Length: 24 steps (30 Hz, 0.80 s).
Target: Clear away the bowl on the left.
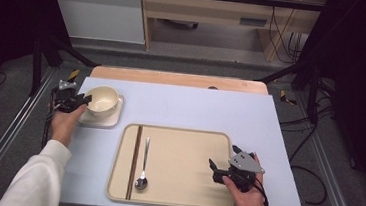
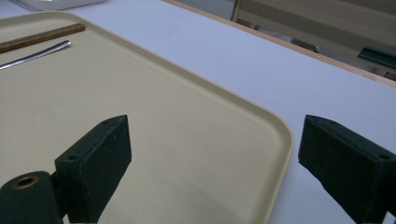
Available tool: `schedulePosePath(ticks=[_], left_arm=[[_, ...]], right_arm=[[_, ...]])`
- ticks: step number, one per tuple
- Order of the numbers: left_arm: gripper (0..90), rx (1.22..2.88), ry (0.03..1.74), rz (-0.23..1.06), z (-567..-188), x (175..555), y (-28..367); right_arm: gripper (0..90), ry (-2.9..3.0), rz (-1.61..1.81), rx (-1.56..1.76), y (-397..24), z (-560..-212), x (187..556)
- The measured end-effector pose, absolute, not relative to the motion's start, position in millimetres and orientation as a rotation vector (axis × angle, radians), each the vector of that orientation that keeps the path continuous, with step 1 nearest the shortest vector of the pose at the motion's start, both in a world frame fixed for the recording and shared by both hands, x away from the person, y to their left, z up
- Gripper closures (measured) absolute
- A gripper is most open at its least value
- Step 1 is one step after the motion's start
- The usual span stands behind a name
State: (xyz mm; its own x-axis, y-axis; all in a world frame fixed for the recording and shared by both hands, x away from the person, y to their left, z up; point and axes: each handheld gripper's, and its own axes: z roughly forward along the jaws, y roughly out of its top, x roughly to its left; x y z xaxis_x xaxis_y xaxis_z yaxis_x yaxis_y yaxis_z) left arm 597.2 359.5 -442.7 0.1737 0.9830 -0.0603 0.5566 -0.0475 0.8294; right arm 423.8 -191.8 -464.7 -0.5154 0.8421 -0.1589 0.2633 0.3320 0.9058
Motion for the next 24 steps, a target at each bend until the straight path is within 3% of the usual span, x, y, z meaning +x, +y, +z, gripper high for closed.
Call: schedulePosePath(ticks=[18, 24], left_arm=[[82.8, 1.689, 1.547, 0.654, -441, 606, 363], [81.9, 1.708, 1.5, 0.71, -428, 597, 356]], right_arm=[[10.0, 1.946, 1.207, 1.017, -199, -465, 426], [10.0, 1.942, 1.209, 1.017, -202, -464, 426]])
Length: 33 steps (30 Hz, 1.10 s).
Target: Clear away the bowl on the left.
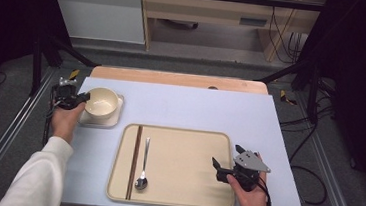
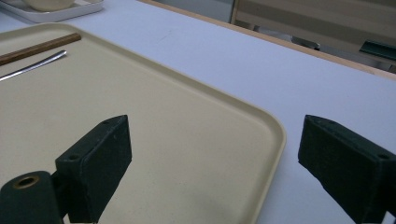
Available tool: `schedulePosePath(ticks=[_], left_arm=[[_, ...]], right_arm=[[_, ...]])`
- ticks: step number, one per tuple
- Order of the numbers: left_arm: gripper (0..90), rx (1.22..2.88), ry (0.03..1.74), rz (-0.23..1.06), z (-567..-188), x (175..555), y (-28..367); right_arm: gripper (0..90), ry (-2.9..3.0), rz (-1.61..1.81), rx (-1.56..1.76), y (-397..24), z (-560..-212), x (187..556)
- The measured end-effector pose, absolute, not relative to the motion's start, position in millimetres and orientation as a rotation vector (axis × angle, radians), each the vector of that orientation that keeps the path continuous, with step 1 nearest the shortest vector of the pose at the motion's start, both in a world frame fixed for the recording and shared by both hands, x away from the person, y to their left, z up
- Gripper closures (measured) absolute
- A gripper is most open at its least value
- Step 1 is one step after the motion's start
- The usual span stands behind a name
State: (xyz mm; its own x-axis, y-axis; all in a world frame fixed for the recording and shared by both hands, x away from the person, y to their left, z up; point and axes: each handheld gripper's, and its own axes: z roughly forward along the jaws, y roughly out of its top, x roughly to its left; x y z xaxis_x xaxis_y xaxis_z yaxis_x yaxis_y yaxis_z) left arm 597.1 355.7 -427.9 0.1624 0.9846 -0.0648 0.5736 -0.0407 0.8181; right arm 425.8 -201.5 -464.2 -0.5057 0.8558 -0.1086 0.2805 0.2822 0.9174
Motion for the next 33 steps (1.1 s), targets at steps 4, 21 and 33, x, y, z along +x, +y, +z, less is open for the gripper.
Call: schedulePosePath(ticks=[4, 21, 33], left_arm=[[81.5, 1.719, 1.464, 0.74, -418, 590, 350], [81.6, 1.754, 1.213, 0.658, -372, 547, 291], [81.6, 1.807, 1.079, 0.533, -369, 515, 243]], right_arm=[[10.0, 1.941, 1.204, 1.007, -200, -464, 425], [9.9, 1.933, 1.213, 1.01, -200, -463, 426], [9.9, 1.899, 1.224, 1.016, -208, -459, 425]])
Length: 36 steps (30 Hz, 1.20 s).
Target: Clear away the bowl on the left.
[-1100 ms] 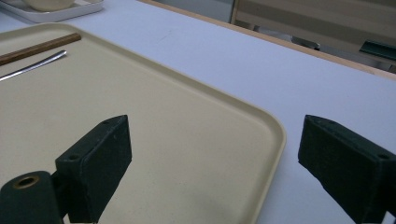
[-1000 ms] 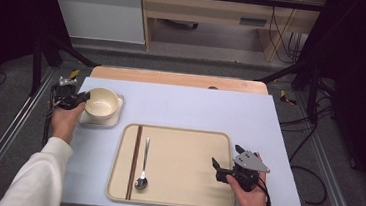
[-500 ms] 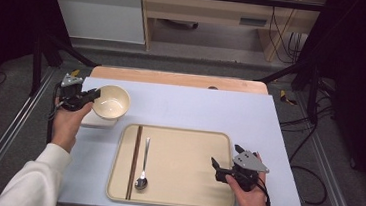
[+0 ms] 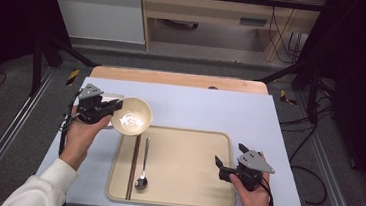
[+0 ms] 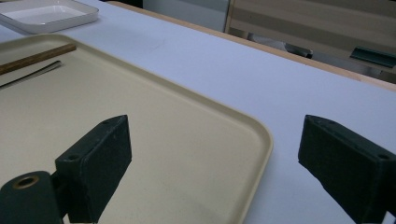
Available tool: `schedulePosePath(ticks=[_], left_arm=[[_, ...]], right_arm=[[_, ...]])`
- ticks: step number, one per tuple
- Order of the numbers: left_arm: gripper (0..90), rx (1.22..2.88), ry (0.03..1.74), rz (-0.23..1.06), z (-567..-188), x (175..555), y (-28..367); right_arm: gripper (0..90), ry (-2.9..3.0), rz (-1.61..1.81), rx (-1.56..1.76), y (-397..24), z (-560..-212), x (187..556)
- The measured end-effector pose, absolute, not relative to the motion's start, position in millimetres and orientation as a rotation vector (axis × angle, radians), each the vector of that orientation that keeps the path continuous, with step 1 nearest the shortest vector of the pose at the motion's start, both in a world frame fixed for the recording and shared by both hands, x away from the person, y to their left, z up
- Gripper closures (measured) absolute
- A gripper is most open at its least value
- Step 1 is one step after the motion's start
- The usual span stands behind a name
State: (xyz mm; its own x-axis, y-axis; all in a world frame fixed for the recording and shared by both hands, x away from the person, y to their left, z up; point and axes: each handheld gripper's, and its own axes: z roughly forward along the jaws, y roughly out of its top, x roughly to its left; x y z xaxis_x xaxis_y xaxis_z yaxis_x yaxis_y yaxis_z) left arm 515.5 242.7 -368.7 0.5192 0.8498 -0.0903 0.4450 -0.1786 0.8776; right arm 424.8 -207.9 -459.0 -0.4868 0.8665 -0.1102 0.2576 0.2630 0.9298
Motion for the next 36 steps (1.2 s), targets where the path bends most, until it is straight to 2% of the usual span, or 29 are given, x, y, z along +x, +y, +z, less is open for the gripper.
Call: schedulePosePath(ticks=[25, 36], left_arm=[[81.5, 1.979, 0.871, 0.288, -411, 474, 147], [81.4, 2.002, 0.852, 0.25, -423, 469, 132]], right_arm=[[9.9, 1.893, 1.226, 1.014, -210, -458, 424], [9.9, 1.898, 1.223, 1.006, -210, -458, 424]])
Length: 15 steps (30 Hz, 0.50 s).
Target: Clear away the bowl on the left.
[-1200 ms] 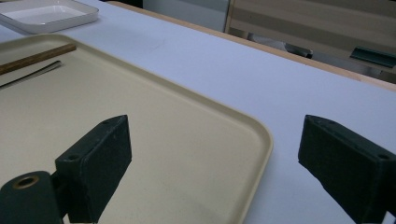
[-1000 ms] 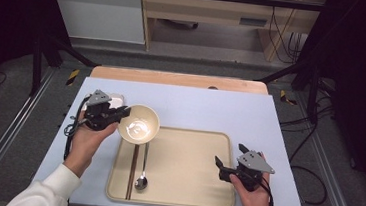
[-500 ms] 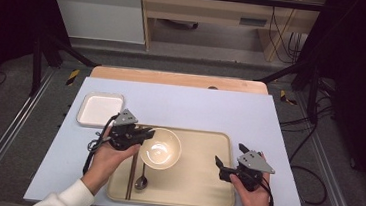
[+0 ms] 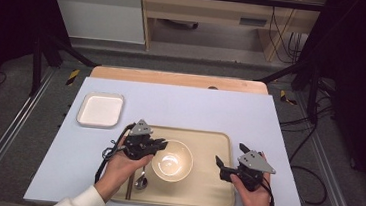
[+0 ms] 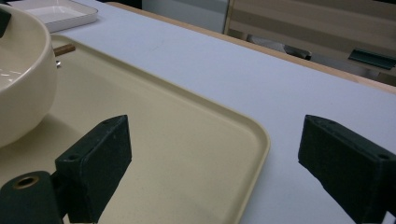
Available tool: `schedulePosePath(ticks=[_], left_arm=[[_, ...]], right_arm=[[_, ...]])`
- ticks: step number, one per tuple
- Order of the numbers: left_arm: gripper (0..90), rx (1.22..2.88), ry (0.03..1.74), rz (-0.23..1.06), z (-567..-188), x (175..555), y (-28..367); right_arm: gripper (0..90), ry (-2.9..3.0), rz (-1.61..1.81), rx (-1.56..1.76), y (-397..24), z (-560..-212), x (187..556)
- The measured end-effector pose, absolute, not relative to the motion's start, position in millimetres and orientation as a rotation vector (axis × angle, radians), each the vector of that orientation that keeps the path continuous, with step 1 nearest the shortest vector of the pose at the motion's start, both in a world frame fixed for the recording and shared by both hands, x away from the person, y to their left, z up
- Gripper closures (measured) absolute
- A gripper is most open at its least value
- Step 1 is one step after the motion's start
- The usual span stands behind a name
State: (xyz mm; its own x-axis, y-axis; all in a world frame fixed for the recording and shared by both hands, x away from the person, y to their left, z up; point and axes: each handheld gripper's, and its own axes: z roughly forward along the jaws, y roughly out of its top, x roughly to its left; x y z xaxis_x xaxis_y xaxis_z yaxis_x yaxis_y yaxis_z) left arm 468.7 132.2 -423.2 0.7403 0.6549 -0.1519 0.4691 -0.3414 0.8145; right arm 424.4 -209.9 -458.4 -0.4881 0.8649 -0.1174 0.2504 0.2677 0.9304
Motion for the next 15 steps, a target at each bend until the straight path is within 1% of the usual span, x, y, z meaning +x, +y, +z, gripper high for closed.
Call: schedulePosePath(ticks=[15], left_arm=[[81.8, 2.01, 0.884, 0.222, -437, 472, 140]], right_arm=[[9.9, 1.904, 1.222, 1.005, -209, -459, 424]])
